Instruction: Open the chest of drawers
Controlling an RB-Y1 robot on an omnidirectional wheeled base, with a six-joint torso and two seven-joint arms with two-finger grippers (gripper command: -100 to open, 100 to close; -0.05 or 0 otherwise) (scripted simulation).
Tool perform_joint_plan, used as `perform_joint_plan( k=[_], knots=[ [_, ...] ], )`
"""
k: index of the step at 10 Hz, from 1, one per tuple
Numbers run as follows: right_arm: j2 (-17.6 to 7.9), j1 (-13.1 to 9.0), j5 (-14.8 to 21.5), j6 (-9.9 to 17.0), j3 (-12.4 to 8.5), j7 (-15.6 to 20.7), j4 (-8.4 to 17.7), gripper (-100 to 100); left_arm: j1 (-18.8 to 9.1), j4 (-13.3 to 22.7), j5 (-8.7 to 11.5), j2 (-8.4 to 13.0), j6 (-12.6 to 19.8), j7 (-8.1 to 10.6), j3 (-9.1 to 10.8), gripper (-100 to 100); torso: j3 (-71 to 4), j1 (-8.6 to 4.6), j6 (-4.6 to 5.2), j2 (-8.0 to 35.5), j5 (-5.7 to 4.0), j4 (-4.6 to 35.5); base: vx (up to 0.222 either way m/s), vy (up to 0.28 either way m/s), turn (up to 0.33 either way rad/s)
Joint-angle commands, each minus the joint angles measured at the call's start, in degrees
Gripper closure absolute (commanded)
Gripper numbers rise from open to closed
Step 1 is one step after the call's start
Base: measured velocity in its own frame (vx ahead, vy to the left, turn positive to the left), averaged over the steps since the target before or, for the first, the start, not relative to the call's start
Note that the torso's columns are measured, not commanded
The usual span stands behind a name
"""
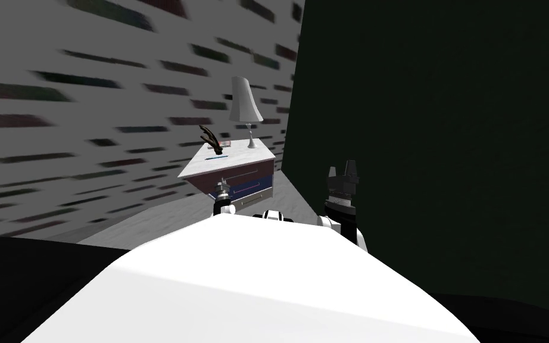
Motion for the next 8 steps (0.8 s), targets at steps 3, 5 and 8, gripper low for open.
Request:
perform_joint_plan(
  k=[3,5,8],
  knots=[
    [0.0,0.0,0.0,0.0,0.0,0.0,0.0,0,-5.8,8.4,-0.1,1.8,-0.5,0.71,-0.67,100,-0.1,-0.16,0.18,-0.2,-0.01,-0.1,-0.061,-0.050,0.066],
    [0.0,0.0,0.0,0.0,0.0,0.0,0.0,0,-8.9,10.9,-0.2,3.8,-1.3,1.56,-0.99,100,-0.4,0.10,0.33,-0.7,0.25,-0.3,-0.037,-0.029,0.054],
    [0.0,0.0,0.0,0.0,0.0,0.0,0.0,0,-10.4,14.7,-0.2,3.8,-1.3,1.56,-0.99,100,-0.2,-0.21,0.44,-0.4,0.08,-0.2,-0.039,-0.029,0.026]
  ],
)
